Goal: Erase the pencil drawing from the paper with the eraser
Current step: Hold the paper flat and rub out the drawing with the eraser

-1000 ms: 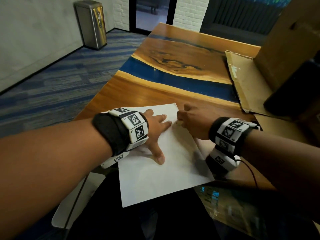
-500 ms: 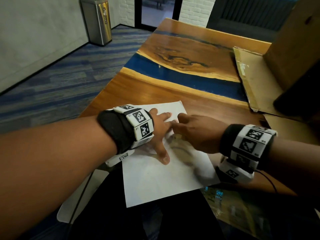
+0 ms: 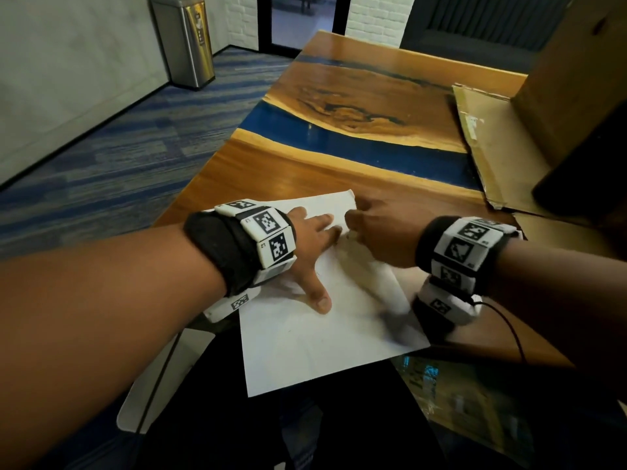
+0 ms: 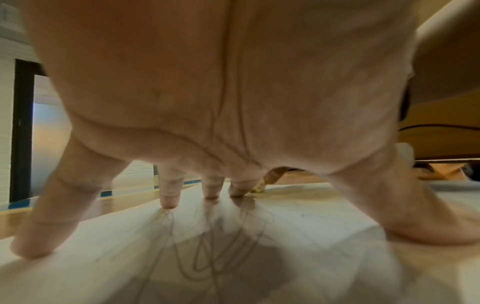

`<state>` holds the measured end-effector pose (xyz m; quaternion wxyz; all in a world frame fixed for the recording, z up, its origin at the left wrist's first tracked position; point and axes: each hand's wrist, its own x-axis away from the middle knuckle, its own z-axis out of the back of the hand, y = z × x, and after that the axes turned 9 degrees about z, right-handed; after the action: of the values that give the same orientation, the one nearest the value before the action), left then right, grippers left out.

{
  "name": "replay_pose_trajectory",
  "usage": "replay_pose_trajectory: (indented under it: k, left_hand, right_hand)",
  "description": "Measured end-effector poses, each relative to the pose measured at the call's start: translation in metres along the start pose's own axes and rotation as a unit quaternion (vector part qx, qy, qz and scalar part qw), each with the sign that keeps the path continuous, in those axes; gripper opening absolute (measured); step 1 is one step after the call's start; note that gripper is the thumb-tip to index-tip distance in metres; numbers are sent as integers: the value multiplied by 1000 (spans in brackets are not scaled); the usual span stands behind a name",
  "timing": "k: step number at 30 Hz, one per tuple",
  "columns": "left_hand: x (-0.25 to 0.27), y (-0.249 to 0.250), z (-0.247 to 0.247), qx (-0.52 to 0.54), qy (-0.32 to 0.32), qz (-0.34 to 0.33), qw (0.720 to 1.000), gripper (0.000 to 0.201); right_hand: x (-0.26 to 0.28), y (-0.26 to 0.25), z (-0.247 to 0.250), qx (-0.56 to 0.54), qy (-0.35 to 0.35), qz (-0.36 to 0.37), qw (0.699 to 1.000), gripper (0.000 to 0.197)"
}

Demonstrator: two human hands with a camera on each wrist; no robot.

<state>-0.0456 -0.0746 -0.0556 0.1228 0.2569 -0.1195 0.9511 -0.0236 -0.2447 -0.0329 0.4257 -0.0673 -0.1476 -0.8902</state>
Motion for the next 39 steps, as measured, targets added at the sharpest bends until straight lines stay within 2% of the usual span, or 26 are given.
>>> replay_pose_trajectory:
  k: [3,4,7,8,12,13,16,17,19,21,22,23,25,27,30,31,32,34,36,38,39]
  left_hand:
    - [5,0,1,25,1,6,1000,134]
    - [4,-1,1,23,1,5,1000,134]
    - [-1,-1,1,-6,1,-2,1000,141]
    - [-1,0,0,-9,0,-2,1000,141]
    - [4,-1,2,14,0,3,1000,133]
    - [3,-1,2,12,-1,3,1000,134]
    - [-1,0,0,-12,7,-1,1000,140]
    - [-2,0,0,-12,6,0,1000,141]
    - [-2,-1,0,-2,0,1,1000,142]
    - [-2,-1,0,4,-3,3,1000,143]
    - [-3,-1,0,0,-3,5,1000,143]
    - [-4,-1,1,-5,-4,7,1000,142]
    - [-6,1,0,-16,-2,6,1000,139]
    - [-6,2,-1,-25,0,6,1000,138]
    - [-7,0,-2,-20,-2,10,1000,138]
    - [-7,0,-2,-16,-3,9,1000,138]
    - [-7,1,-1,-11,-3,9,1000,138]
    - [-7,2,0,-3,-2,13,1000,136]
    - [-4,3,-1,15,-3,18,1000,133]
    - [4,4,-2,49,11,18,999,120]
    - [9,3,-4,70,25,16,997,109]
  right_hand:
    - [8,-23,-4,-44,-24,82,995,36]
    - [6,-20,-3,-39,-24,73,996,36]
    - [-3,2,-2,-1,1,-26,1000,28]
    - [-3,4,-4,6,6,-29,1000,27]
    - [6,-19,-7,-51,-24,74,996,34]
    - [7,-17,-7,-48,-25,70,996,34]
    - [3,5,-6,-5,4,-22,1000,26]
    - [4,8,-9,7,8,-20,1000,24]
    - [13,-5,-9,-7,-9,44,999,27]
    - [28,-24,-11,-37,-43,140,989,29]
    - [31,-25,-12,-38,-54,152,986,28]
    - [30,-19,-11,-34,-54,130,989,28]
    - [29,0,-11,-21,-29,39,999,28]
    - [32,6,-15,-5,-11,14,1000,27]
    - [44,-18,-18,-34,-14,111,993,26]
    - [47,-22,-20,-47,-19,118,992,26]
    - [47,-18,-21,-54,-25,93,994,27]
    - [46,2,-22,-69,-23,-14,997,25]
    - [51,21,-22,-112,-5,-111,987,19]
    - [60,29,-19,-225,47,-158,960,12]
    - [65,28,-18,-305,78,-168,934,11]
